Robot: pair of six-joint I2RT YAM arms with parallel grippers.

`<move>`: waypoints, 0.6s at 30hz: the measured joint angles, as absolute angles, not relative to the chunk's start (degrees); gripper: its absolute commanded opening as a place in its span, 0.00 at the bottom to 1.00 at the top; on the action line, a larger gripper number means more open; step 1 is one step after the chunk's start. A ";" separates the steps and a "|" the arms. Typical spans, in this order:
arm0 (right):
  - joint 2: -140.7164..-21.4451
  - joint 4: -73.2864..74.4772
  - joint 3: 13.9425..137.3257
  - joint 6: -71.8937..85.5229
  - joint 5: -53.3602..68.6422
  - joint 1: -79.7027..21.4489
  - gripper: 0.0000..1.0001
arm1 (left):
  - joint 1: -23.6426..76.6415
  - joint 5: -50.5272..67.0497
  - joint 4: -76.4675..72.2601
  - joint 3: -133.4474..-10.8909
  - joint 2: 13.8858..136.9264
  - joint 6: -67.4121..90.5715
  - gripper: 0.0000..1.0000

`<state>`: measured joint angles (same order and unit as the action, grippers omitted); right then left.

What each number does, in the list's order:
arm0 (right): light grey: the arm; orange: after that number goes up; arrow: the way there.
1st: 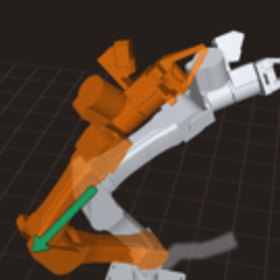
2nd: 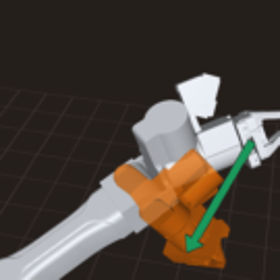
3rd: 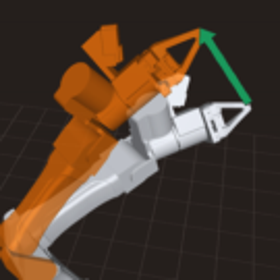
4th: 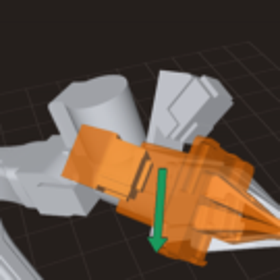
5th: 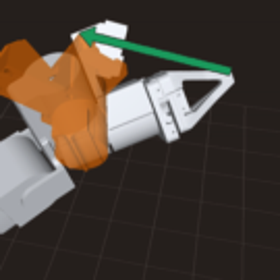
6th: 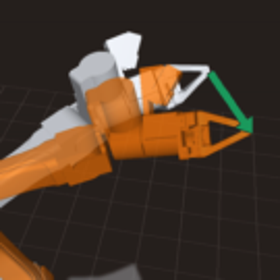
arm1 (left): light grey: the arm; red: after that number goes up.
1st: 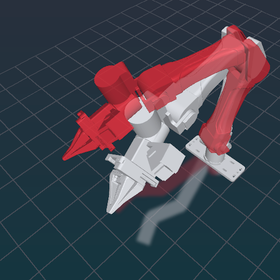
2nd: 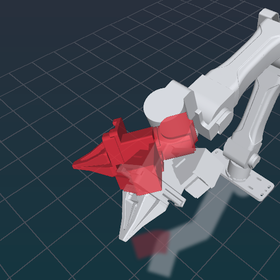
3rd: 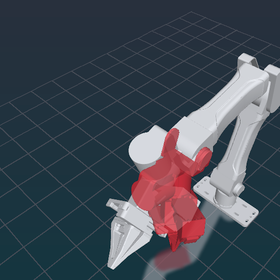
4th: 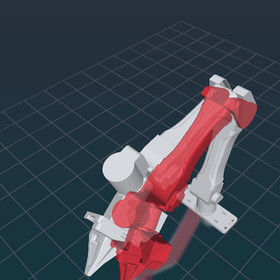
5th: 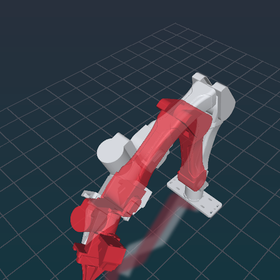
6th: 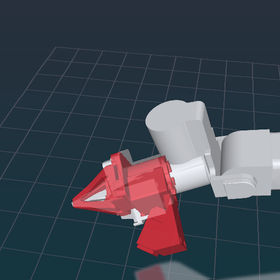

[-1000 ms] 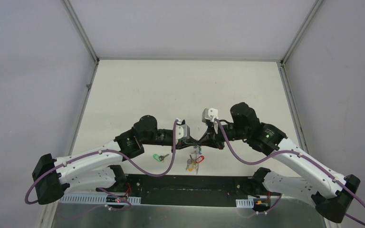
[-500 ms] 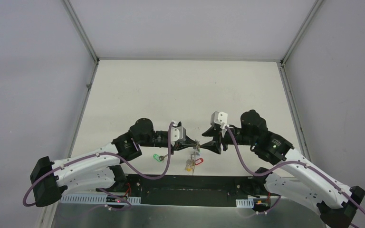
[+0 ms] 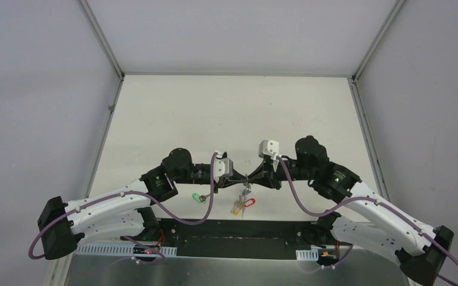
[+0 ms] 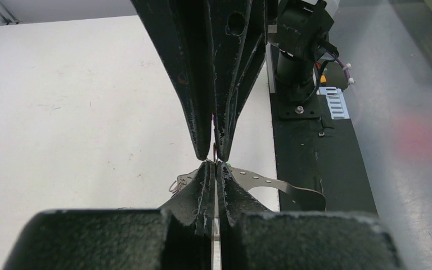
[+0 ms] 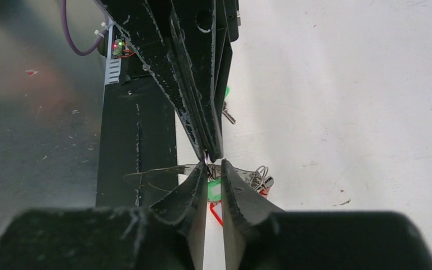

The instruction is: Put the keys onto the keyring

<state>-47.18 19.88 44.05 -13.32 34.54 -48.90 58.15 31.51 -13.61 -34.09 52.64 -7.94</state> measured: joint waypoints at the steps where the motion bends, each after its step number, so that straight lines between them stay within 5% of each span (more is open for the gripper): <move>1: -47.20 19.88 44.05 -13.28 34.79 -48.90 0.07 | 58.15 31.48 -13.63 -34.09 52.64 -7.92 0.00; 6: -47.27 19.97 44.05 -13.21 35.64 -48.97 0.00 | 58.13 31.11 -13.74 -34.02 52.64 -7.60 0.00; 13: -47.27 19.94 43.92 -13.45 35.77 -48.97 0.00 | 58.17 31.05 -14.96 -34.02 52.29 -6.39 0.59; 18: -46.74 19.77 42.22 -13.78 35.75 -48.97 0.00 | 58.17 30.13 -17.19 -34.02 49.08 -5.13 0.87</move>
<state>-46.74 19.77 42.22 -13.78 35.75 -48.97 58.17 30.13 -17.19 -34.02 49.08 -5.13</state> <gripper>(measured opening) 0.006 0.726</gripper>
